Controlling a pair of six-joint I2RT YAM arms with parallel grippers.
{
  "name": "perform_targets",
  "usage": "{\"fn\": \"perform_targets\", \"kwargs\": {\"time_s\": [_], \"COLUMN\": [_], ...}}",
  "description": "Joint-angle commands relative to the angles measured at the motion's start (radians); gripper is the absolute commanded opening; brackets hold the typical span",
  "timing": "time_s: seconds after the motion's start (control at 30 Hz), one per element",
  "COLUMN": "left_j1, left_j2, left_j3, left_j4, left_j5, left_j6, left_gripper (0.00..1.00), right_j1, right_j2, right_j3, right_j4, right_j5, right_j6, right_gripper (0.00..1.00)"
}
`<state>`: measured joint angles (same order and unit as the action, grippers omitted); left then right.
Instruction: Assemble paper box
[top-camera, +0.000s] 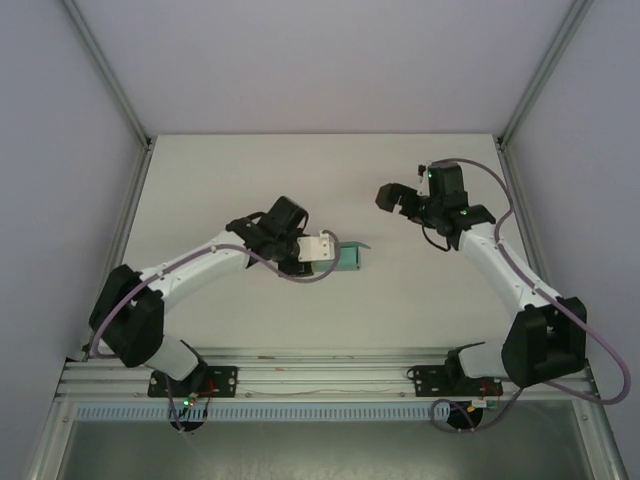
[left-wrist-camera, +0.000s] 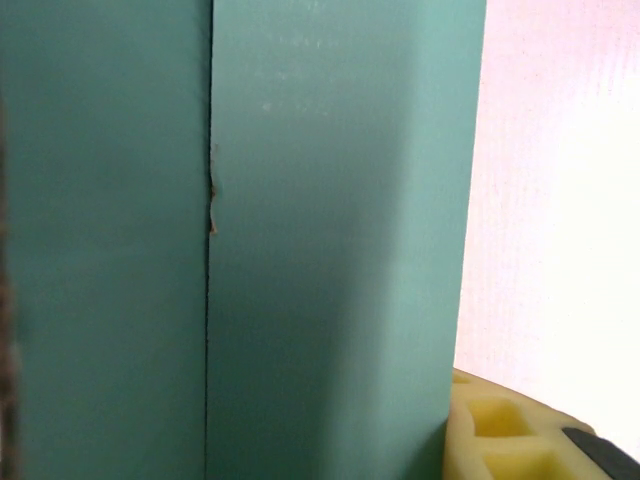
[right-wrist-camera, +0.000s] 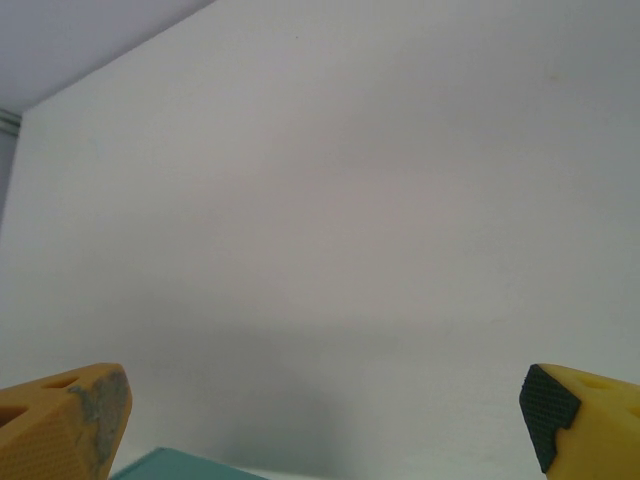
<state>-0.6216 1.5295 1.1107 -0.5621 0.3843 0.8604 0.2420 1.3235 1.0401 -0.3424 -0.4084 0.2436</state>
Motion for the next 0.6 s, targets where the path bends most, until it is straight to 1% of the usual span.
{"fn": "perform_targets", "kwargs": {"time_s": [0.0, 0.07, 0.13, 0.23, 0.33, 0.43, 0.5, 0.57], "left_j1": [0.025, 0.033, 0.037, 0.04, 0.043, 0.046, 0.051, 0.054], "left_j2": [0.06, 0.094, 0.127, 0.167, 0.201, 0.219, 0.228, 0.239], "left_j3": [0.088, 0.117, 0.146, 0.169, 0.182, 0.18, 0.181, 0.188], "left_j4": [-0.168, -0.197, -0.226, -0.236, -0.249, -0.238, -0.23, -0.232], "left_j5": [0.034, 0.02, 0.006, -0.014, 0.006, 0.017, 0.022, 0.032], "left_j6": [-0.019, -0.026, -0.035, -0.049, -0.053, -0.05, -0.05, -0.057], "left_gripper": [0.32, 0.32, 0.32, 0.33, 0.34, 0.34, 0.34, 0.34], "right_j1": [0.012, 0.013, 0.012, 0.014, 0.041, 0.089, 0.121, 0.154], "right_j2": [-0.05, -0.079, -0.1, -0.106, -0.099, -0.1, -0.101, -0.096], "right_j3": [-0.06, -0.112, -0.149, -0.144, -0.119, -0.101, -0.093, -0.079], "right_j4": [0.126, 0.212, 0.297, 0.296, 0.222, 0.114, 0.053, -0.009], "right_j5": [0.034, -0.003, -0.024, -0.118, -0.184, -0.232, -0.248, -0.241], "right_j6": [-0.255, -0.32, -0.315, -0.343, -0.447, -0.597, -0.677, -0.736], "right_gripper": [1.0, 1.0, 1.0, 1.0, 1.0, 1.0, 1.0, 0.96]}}
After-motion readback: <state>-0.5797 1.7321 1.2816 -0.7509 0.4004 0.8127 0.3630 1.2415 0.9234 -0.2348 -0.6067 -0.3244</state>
